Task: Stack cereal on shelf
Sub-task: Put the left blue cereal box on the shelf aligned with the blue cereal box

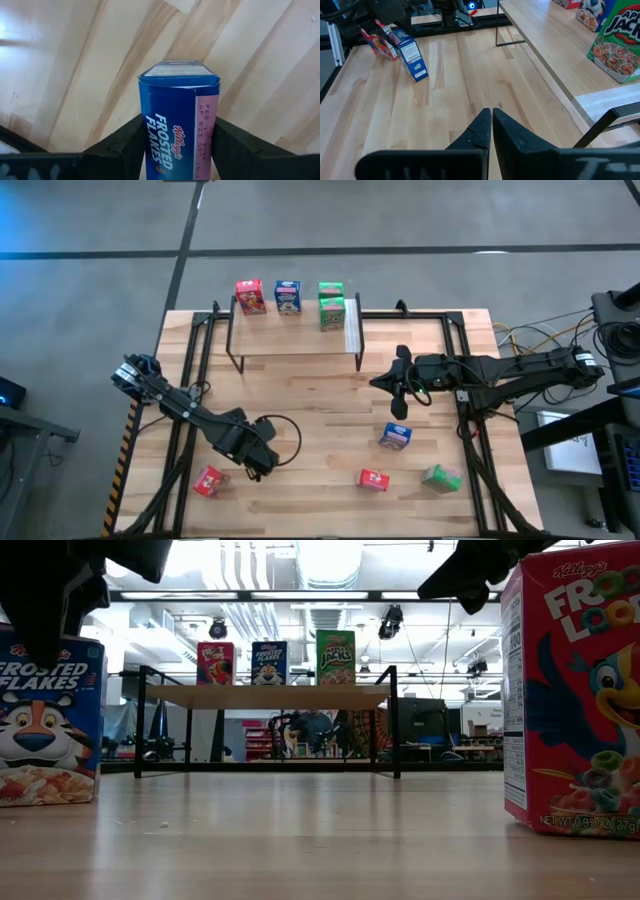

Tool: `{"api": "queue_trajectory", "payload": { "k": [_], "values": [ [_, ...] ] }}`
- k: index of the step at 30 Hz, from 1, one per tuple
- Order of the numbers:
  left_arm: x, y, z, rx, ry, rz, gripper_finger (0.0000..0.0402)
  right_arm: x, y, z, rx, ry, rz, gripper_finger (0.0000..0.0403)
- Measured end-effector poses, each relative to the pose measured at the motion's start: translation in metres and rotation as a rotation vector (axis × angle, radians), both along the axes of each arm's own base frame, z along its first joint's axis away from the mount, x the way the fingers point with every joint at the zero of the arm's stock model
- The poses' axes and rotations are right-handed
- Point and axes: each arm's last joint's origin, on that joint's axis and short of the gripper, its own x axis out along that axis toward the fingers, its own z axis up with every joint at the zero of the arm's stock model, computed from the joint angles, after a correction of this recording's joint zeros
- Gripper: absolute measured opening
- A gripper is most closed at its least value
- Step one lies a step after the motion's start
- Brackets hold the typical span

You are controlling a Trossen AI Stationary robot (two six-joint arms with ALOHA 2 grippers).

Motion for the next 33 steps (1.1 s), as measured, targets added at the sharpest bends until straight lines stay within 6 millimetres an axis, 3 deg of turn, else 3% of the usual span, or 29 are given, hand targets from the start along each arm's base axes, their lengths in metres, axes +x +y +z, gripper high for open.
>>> {"api": "queue_trajectory", "payload": {
  "k": [7,13,18,23,33],
  "values": [
    [0.006,-0.004,0.018,-0.03,-0.044,-0.098,0.0177,0.0,0.0,0.0,0.0,0.0,0.0,0.0009],
    [0.013,-0.007,0.046,-0.014,-0.109,-0.335,0.0177,0.0,0.0,0.0,0.0,0.003,0.0,0.0009],
    [0.015,-0.002,0.065,0.103,-0.125,-0.521,0.0177,0.0,0.0,0.0,-0.005,0.005,0.002,0.0009],
    [0.02,0.014,0.086,0.183,-0.12,-0.594,0.0177,0.0,0.0,0.0,-0.005,0.005,0.002,0.0009],
    [0.036,0.068,0.135,0.249,-0.156,-0.678,0.0177,0.0,0.0,0.0,-0.008,0.005,0.004,0.0009]
  ]
}}
